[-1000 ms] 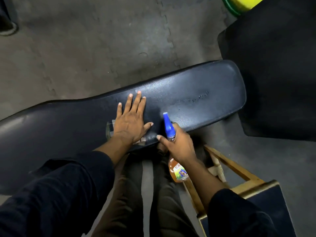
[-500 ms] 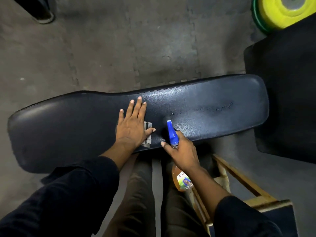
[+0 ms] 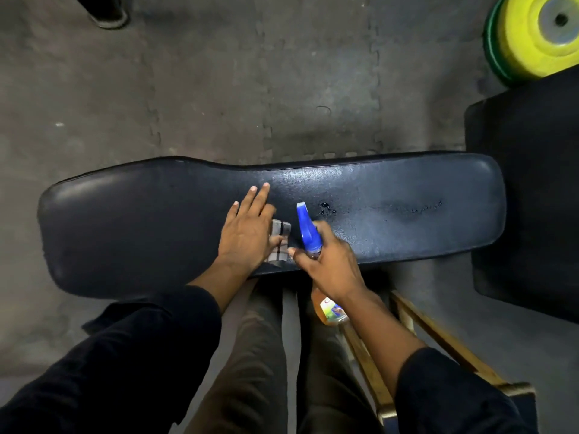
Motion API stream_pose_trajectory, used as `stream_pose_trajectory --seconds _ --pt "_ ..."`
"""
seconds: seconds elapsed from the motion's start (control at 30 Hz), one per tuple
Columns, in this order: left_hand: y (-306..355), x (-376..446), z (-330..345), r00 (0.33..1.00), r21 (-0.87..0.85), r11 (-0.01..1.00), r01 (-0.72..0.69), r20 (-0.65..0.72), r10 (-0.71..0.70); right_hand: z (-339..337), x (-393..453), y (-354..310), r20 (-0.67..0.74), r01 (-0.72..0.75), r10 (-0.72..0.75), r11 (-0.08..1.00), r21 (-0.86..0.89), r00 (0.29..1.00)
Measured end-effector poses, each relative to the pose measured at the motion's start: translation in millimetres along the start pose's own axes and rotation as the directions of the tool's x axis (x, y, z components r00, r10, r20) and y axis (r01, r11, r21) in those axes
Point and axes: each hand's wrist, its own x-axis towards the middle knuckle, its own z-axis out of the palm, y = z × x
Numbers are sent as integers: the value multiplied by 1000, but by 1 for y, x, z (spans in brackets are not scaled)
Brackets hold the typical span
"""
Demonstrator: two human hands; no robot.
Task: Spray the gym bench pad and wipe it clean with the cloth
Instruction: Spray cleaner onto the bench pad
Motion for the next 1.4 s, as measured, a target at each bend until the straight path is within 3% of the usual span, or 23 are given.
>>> stream_pose_trajectory --seconds 0.2,0.33,0.53,0.8,1.1,1.23,1.4 --pt "-12 -13 -16 1000 -73 997 1 -20 -2 -8 19 -53 -80 176 -171 983 60 982" --pt "-20 -19 -29 985 -194 969 152 -47 -164 -12 28 -91 -98 220 -212 972 82 972" --pt "-43 -27 -34 891 -399 824 402 -35 -452 -15 30 -134 -123 272 -259 956 107 958" --pt "-55 -46 -34 808 -516 670 535 79 -584 -16 28 -123 -53 263 -261 964 45 964" --pt "-15 -71 -23 879 -513 714 477 296 -375 -22 28 -99 41 162 -163 986 38 986" --pt "15 -61 -16 874 -452 780 432 422 -240 -35 17 -71 55 -62 60 998 20 997" --pt "55 -41 -5 915 -641 694 329 397 -67 -50 -16 -2 -81 -317 350 909 271 933"
